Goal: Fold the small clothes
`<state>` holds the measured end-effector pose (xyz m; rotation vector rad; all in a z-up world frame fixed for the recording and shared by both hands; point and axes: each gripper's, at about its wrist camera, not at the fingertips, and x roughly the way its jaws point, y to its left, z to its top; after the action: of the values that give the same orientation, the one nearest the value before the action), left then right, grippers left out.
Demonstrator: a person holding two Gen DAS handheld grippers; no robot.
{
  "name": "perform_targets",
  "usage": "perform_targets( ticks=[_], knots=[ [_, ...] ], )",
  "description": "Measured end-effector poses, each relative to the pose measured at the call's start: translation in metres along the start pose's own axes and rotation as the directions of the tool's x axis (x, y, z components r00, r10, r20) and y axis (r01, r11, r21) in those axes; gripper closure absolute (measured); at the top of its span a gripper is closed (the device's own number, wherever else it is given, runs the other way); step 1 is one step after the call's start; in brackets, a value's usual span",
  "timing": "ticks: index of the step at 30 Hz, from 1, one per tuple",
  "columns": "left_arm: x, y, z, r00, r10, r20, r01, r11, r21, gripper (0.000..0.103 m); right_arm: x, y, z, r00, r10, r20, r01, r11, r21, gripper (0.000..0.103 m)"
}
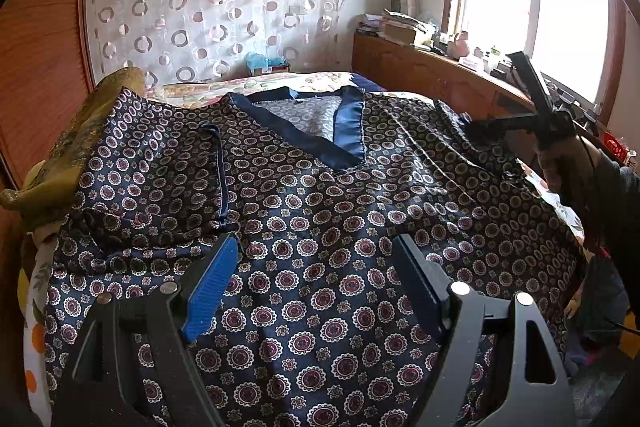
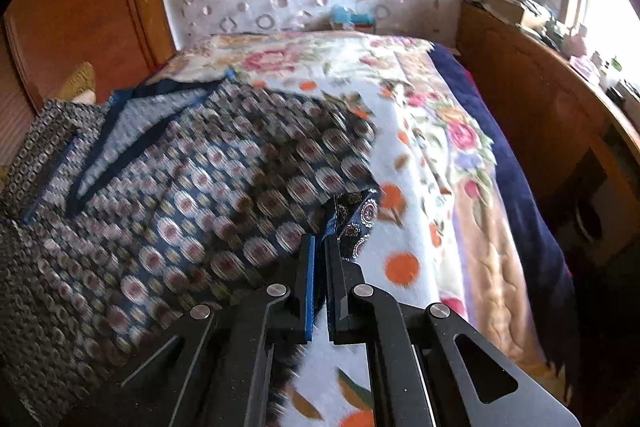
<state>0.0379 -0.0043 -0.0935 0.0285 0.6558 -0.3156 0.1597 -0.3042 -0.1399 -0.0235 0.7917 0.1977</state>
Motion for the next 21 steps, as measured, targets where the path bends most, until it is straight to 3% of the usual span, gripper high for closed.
perform_targets(
  ticks=[5,8,9,10,12,21],
  knots=[
    [0.0,0.001,-0.001,1.0,-0.001,-0.003,0.001,1.0,-0.001,0.023,-0.017,0.027,0.009,0.993,0.103,0.063,-0.101,0.994,-0.04,0.099],
    [-0.001,0.003,-0.001,1.0,0.001,0.001,-0.001,1.0,-0.003,0.023,-0.028,0.039,0.011,0.99,0.109,0.086,-0.102,0.991,-0.081,0.098],
    [-0.001,0.004,-0.002,1.0,0.001,0.002,-0.001,1.0,-0.006,0.023,-0.026,0.039,0.012,0.991,0.102,0.084,-0.095,0.992,-0.086,0.085],
    [-0.001,0.005,-0.002,1.0,0.002,0.002,-0.002,1.0,-0.01,0.023,-0.028,0.04,0.012,0.993,0.083,0.085,-0.075,0.993,-0.09,0.064],
    [-0.001,0.007,-0.002,1.0,0.002,0.001,-0.002,1.0,-0.016,0.023,-0.032,0.037,0.01,0.994,0.046,0.096,-0.037,0.995,-0.089,0.049],
    [0.002,0.019,-0.001,1.0,0.009,-0.006,-0.009,0.999,-0.034,0.023,-0.002,0.013,-0.002,0.998,-0.052,-0.019,0.052,0.998,-0.021,0.049]
  ],
)
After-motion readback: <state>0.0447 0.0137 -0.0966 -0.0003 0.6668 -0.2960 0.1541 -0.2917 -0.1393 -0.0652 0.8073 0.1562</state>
